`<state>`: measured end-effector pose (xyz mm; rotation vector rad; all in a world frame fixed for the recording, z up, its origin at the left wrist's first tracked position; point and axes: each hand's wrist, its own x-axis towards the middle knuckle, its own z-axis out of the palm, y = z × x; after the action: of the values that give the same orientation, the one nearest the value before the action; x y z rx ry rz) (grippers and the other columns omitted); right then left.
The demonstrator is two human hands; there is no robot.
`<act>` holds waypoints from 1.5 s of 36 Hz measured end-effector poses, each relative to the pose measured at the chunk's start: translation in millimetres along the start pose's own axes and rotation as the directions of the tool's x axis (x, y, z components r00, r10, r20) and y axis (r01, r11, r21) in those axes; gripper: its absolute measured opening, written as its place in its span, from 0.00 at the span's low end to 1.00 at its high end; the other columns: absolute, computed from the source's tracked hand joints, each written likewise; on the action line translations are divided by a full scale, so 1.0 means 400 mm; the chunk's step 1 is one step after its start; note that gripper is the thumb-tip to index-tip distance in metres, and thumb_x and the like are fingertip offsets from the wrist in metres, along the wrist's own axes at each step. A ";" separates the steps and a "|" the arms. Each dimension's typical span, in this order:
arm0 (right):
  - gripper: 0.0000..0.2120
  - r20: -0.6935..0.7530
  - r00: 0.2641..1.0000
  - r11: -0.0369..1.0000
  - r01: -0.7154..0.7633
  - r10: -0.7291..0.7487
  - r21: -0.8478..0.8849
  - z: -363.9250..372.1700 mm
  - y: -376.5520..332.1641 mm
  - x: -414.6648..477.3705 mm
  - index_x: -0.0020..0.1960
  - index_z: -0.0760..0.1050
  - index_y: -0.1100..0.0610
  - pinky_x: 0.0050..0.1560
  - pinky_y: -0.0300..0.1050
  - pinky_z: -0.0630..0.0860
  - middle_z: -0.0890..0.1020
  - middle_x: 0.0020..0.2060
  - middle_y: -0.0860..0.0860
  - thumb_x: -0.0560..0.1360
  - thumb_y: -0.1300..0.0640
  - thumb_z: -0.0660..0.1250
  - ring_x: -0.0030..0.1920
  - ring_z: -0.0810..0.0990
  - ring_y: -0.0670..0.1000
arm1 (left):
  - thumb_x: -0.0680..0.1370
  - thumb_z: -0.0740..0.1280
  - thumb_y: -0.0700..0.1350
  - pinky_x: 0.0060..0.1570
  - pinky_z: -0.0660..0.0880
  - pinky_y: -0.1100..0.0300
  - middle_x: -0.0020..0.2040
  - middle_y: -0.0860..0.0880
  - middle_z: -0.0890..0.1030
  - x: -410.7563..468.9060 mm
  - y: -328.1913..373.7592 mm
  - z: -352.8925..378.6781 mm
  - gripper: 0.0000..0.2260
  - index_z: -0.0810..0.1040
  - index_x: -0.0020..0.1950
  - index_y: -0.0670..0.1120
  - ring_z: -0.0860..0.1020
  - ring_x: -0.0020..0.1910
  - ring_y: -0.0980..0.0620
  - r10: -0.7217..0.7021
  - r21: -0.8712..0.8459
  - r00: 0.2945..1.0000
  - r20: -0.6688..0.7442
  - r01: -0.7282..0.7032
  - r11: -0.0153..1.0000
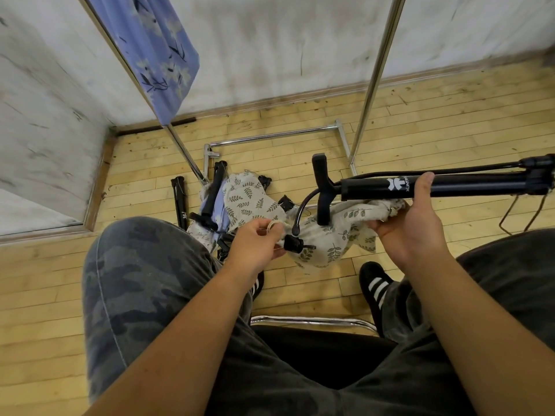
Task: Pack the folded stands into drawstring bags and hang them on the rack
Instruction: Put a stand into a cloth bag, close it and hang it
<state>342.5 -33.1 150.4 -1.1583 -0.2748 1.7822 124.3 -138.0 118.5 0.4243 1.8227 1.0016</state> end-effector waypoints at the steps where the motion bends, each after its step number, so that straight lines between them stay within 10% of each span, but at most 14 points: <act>1: 0.31 0.000 1.000 1.000 0.001 -0.001 0.007 0.000 0.000 -0.001 0.75 0.69 0.54 0.54 0.61 0.84 0.84 0.61 0.58 0.81 0.35 0.61 0.54 0.87 0.60 | 0.82 0.70 0.43 0.50 0.85 0.54 0.58 0.40 0.81 -0.001 0.004 0.001 0.07 0.81 0.59 0.43 0.84 0.54 0.43 -0.020 -0.053 1.000 0.017 0.020 0.998; 9: 0.28 -0.009 1.000 0.999 0.013 -0.013 0.030 0.003 -0.005 -0.007 0.72 0.71 0.55 0.48 0.55 0.85 0.85 0.60 0.58 0.82 0.36 0.60 0.54 0.88 0.59 | 0.77 0.68 0.28 0.63 0.79 0.53 0.57 0.39 0.84 -0.024 0.018 0.008 0.11 0.83 0.54 0.40 0.83 0.59 0.44 -0.030 -0.132 0.976 0.216 0.060 0.989; 17: 0.31 0.065 0.997 0.999 -0.035 0.035 0.002 0.003 -0.004 -0.007 0.71 0.74 0.57 0.58 0.58 0.83 0.86 0.58 0.58 0.81 0.33 0.59 0.57 0.86 0.60 | 0.82 0.69 0.39 0.53 0.83 0.57 0.44 0.49 0.84 -0.021 0.009 0.000 0.05 0.82 0.56 0.42 0.81 0.41 0.55 -0.088 -0.147 0.982 0.170 0.113 0.983; 23: 0.32 0.089 0.995 0.999 -0.031 0.033 -0.020 0.007 0.001 -0.009 0.73 0.71 0.58 0.61 0.59 0.82 0.85 0.60 0.59 0.81 0.34 0.59 0.59 0.85 0.61 | 0.86 0.63 0.47 0.56 0.83 0.45 0.59 0.44 0.83 -0.036 0.013 0.010 0.08 0.77 0.62 0.47 0.85 0.55 0.41 -0.225 -0.132 0.947 0.230 0.259 0.957; 36: 0.28 0.101 0.995 0.995 0.036 -0.026 -0.091 0.000 0.005 0.008 0.73 0.70 0.54 0.58 0.59 0.83 0.84 0.62 0.59 0.82 0.37 0.60 0.59 0.86 0.60 | 0.79 0.63 0.26 0.53 0.83 0.57 0.57 0.37 0.85 -0.034 0.022 0.006 0.13 0.77 0.62 0.35 0.85 0.56 0.43 -0.171 -0.263 0.950 0.261 0.240 0.934; 54: 0.30 0.088 0.996 1.000 -0.016 0.015 0.007 0.002 -0.007 0.002 0.73 0.71 0.57 0.62 0.60 0.81 0.84 0.62 0.60 0.81 0.36 0.61 0.59 0.85 0.61 | 0.81 0.71 0.43 0.43 0.82 0.64 0.48 0.42 0.84 -0.026 0.003 0.009 0.08 0.82 0.54 0.39 0.83 0.40 0.54 -0.155 -0.123 0.960 0.233 0.187 0.975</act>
<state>343.4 -30.8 151.8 -1.0800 -0.3114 1.8491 132.0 -142.5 124.7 0.2724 1.5475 0.9198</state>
